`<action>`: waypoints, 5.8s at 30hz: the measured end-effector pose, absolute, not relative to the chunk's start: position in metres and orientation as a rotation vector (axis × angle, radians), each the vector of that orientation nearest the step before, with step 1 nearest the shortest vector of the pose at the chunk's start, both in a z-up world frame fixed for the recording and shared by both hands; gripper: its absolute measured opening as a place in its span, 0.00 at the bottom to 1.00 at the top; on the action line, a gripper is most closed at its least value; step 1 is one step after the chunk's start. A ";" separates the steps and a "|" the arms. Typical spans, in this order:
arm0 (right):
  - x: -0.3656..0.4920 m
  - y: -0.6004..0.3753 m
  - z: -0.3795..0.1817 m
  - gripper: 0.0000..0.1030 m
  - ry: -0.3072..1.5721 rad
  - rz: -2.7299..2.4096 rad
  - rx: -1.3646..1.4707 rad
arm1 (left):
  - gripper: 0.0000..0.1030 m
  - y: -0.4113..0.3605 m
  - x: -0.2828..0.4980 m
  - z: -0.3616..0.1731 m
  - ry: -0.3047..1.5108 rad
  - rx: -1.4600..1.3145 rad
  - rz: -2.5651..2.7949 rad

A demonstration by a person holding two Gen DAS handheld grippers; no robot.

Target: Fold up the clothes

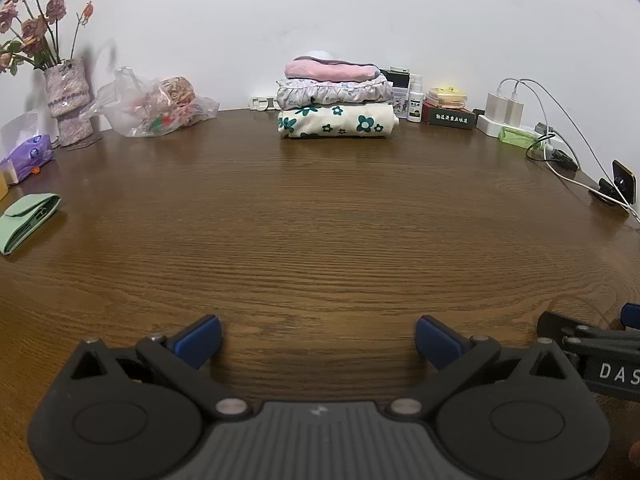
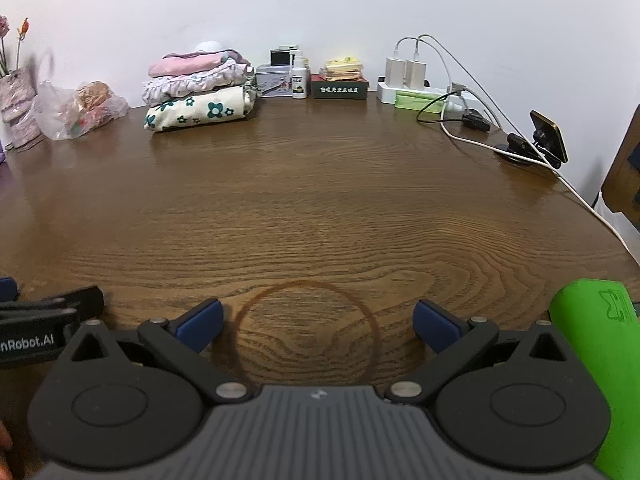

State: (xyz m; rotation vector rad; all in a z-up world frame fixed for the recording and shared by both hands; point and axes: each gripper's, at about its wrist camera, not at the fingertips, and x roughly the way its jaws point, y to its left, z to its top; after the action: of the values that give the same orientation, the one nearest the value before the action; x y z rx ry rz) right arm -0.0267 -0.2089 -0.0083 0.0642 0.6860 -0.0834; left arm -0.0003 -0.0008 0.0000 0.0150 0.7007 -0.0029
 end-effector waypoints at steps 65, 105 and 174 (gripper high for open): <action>-0.067 -0.217 0.009 1.00 0.583 0.042 0.007 | 1.00 -0.002 -0.030 0.034 0.568 0.027 -0.080; 0.316 -0.179 0.001 0.75 0.724 0.206 0.109 | 0.64 0.073 0.340 0.009 0.674 -0.020 -0.160; 0.015 -0.225 0.046 0.51 0.680 0.270 -0.107 | 0.72 0.027 0.022 0.039 0.587 0.176 -0.383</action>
State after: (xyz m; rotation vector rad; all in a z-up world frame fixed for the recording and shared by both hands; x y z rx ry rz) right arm 0.0148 -0.2253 0.0459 -0.1070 0.6804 0.2700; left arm 0.0215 0.0268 0.0394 0.1756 0.5873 -0.3826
